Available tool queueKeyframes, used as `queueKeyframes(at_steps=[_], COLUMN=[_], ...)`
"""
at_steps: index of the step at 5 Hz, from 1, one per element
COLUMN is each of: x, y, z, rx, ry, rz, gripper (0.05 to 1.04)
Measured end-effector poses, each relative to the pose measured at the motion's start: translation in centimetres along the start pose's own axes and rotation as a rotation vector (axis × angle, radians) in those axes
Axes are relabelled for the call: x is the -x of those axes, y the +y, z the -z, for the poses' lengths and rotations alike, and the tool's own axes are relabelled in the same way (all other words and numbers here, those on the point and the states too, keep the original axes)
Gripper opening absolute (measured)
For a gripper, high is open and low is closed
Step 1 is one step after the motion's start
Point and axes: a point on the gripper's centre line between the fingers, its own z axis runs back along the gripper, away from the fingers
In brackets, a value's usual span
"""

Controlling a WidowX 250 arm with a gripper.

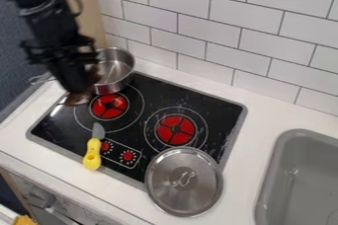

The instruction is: Move the toy to the right side of the burner

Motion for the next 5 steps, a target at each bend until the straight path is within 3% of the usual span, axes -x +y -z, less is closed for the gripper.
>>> queueKeyframes(at_steps=[1, 2, 3, 4, 5], x=[0.1, -0.7, -1.8, -1.0, -1.5], y=[-5.0, -9.9, -11.6, -11.5, -13.2], z=[0.0, 1.0, 2.4, 3.6, 4.6], rx=[0.014, -0.004, -0.028, -0.037, -0.062], ry=[0.051, 0.08, 0.09, 0.094, 0.033], rz=[0.06, 0.109, 0.089, 0.074, 0.097], gripper=[0.097, 0.097, 0.097, 0.097, 0.097])
